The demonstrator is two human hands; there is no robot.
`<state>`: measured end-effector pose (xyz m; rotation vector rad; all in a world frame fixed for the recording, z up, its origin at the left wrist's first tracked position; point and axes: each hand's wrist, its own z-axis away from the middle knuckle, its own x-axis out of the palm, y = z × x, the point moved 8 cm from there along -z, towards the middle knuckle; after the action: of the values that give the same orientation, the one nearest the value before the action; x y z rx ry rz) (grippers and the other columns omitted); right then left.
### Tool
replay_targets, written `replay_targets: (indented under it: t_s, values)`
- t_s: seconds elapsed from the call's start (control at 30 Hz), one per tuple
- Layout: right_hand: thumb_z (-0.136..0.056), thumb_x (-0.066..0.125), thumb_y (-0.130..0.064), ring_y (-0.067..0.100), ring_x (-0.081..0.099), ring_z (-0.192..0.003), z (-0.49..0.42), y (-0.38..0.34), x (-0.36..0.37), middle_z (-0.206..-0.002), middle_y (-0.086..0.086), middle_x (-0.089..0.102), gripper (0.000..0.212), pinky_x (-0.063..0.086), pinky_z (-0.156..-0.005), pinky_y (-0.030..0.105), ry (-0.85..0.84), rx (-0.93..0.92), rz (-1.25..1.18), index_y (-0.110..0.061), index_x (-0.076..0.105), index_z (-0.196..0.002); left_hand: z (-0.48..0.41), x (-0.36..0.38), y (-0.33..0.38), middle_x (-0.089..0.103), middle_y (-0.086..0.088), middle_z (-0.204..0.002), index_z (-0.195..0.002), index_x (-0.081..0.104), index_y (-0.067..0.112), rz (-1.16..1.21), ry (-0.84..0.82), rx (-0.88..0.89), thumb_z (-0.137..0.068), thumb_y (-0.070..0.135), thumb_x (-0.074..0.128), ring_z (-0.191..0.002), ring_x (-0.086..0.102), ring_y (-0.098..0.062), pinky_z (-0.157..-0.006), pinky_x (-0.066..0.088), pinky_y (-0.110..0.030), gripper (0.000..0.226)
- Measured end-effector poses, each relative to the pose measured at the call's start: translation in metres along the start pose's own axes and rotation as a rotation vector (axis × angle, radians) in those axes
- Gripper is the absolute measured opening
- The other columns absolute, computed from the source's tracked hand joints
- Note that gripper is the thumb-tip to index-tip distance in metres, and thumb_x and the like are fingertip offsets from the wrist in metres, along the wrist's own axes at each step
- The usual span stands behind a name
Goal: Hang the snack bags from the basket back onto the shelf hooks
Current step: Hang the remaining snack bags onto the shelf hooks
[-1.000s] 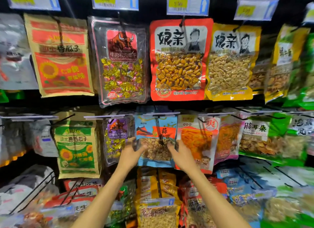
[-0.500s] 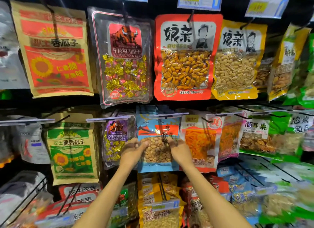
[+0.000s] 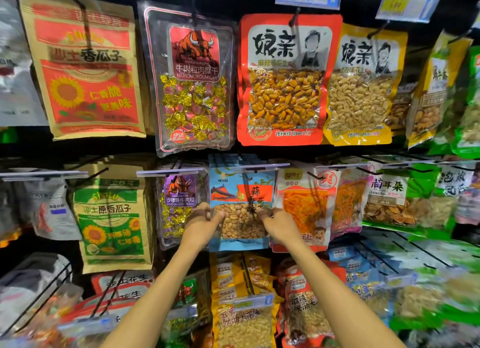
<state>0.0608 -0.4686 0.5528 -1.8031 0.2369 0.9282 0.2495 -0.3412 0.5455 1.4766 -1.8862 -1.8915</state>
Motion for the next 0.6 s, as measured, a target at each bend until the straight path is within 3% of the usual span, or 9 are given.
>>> replay_targets:
  t_s: [0.07,0.17,0.3,0.4,0.47,0.6]
  values:
    - [-0.099,0.046,-0.051,0.029,0.064,-0.088,0.002,0.0,-0.001,-0.091,0.009,0.067,0.042,0.041,-0.062,0.03,-0.019,-0.009,0.011,-0.011,0.061,-0.1,0.002,0.001,0.005,0.054,0.0,-0.074,-0.095,0.043,0.018,-0.045,-0.049,0.017,-0.096,0.042,0.057,-0.067,0.058,-0.018,-0.053,0.037,-0.029,0.028]
    - [-0.098,0.051,-0.046,0.019,0.056,-0.068,0.007,-0.002,-0.004,-0.073,0.002,0.058,0.037,0.035,-0.05,0.027,-0.029,-0.011,0.028,-0.014,0.056,-0.081,0.005,-0.002,0.008,0.062,-0.001,-0.082,-0.117,0.046,0.017,-0.097,-0.092,0.051,-0.097,0.042,0.055,-0.071,0.061,-0.014,-0.055,0.041,-0.03,0.034]
    - [-0.096,0.056,-0.036,0.018,0.047,-0.052,0.019,0.002,-0.01,-0.056,0.0,0.044,0.043,0.027,-0.045,0.028,-0.03,-0.061,0.177,-0.015,0.042,-0.061,0.013,-0.009,0.008,0.064,0.003,-0.113,-0.118,0.052,0.014,-0.339,-0.101,0.125,-0.096,0.047,0.053,-0.092,0.064,-0.017,-0.07,0.051,-0.035,0.039]
    - [-0.096,0.053,-0.039,0.027,0.062,-0.078,0.031,0.005,-0.016,-0.079,0.005,0.061,0.03,0.039,-0.055,0.031,-0.05,-0.096,0.431,-0.012,0.058,-0.086,0.028,-0.012,0.016,0.061,-0.002,-0.1,-0.13,0.047,0.015,-0.583,-0.076,0.203,-0.097,0.046,0.049,-0.094,0.063,-0.024,-0.068,0.048,-0.034,0.045]
    - [-0.098,0.05,-0.038,0.03,0.064,-0.089,0.039,0.005,-0.023,-0.09,0.006,0.061,0.027,0.041,-0.063,0.032,-0.036,-0.13,0.576,-0.012,0.057,-0.095,0.039,-0.01,0.024,0.063,-0.007,-0.111,-0.133,0.045,0.016,-0.761,-0.063,0.248,-0.096,0.045,0.048,-0.105,0.061,-0.029,-0.079,0.053,-0.042,0.047]
    - [-0.098,0.048,-0.037,0.034,0.053,-0.117,0.053,0.006,-0.035,-0.123,0.013,0.059,0.037,0.042,-0.087,0.042,-0.013,-0.195,0.838,-0.01,0.055,-0.122,0.057,0.004,0.041,0.051,-0.011,-0.138,-0.14,0.041,0.015,-1.022,-0.078,0.287,-0.096,0.045,0.048,-0.126,0.048,-0.033,-0.097,0.044,-0.047,0.054]
